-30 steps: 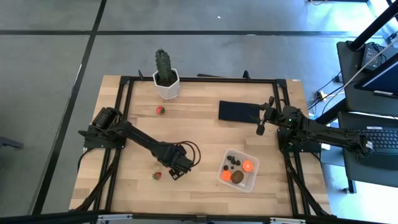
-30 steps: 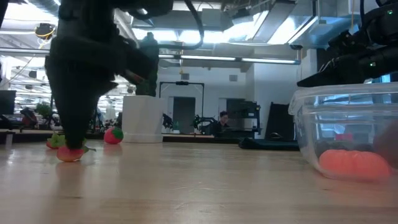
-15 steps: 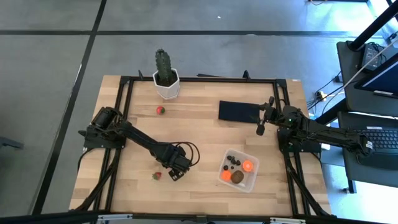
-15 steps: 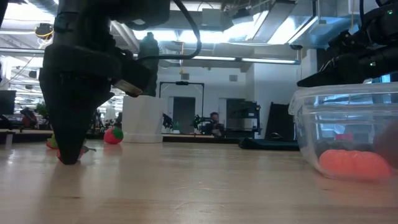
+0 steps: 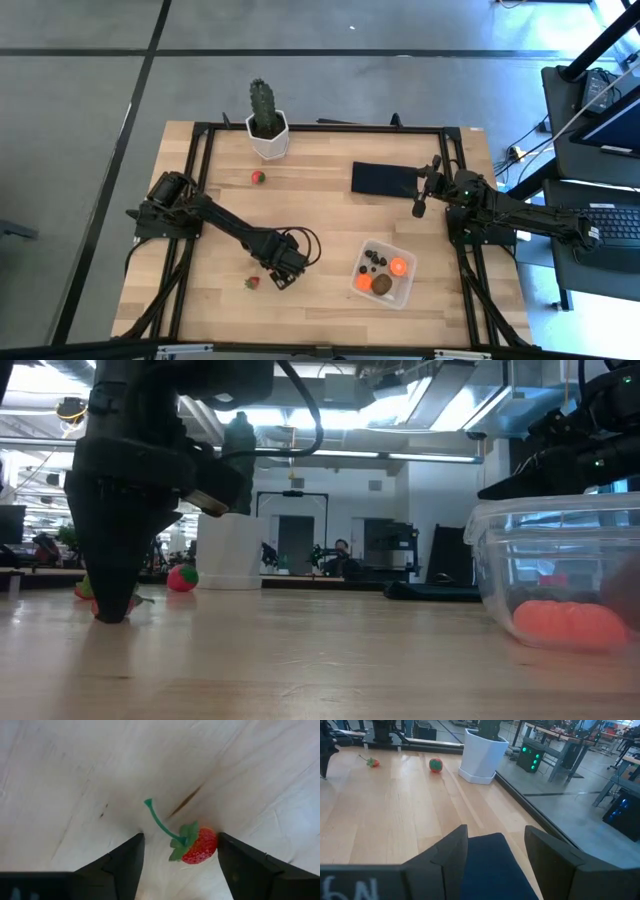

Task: Pick and placing Produce into tupperware
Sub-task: Put the strawberry into the transparent bin

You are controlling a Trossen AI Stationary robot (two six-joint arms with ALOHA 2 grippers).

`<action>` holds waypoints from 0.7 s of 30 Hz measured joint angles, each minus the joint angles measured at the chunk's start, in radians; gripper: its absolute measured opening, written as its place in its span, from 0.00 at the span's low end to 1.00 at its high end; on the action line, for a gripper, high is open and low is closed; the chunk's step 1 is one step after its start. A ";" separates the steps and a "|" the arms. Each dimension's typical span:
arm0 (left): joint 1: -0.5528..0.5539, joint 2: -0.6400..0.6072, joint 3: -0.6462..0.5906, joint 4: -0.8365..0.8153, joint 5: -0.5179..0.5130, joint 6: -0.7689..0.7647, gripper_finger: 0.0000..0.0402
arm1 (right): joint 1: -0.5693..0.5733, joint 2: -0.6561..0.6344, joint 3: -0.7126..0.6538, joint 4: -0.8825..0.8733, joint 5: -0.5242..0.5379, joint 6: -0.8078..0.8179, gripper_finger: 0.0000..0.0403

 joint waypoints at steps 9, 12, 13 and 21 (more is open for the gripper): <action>0.007 0.001 -0.001 0.001 0.006 0.000 0.48 | 0.000 0.000 0.000 0.000 0.000 0.000 0.49; 0.008 0.001 -0.001 -0.001 0.016 0.000 0.44 | 0.000 0.000 0.000 0.000 0.000 0.000 0.49; 0.008 0.001 -0.001 -0.001 0.016 0.000 0.42 | 0.000 0.000 0.000 0.000 0.000 0.000 0.49; 0.025 0.002 -0.001 -0.006 0.036 0.010 0.29 | 0.000 0.000 0.000 0.000 0.000 0.000 0.49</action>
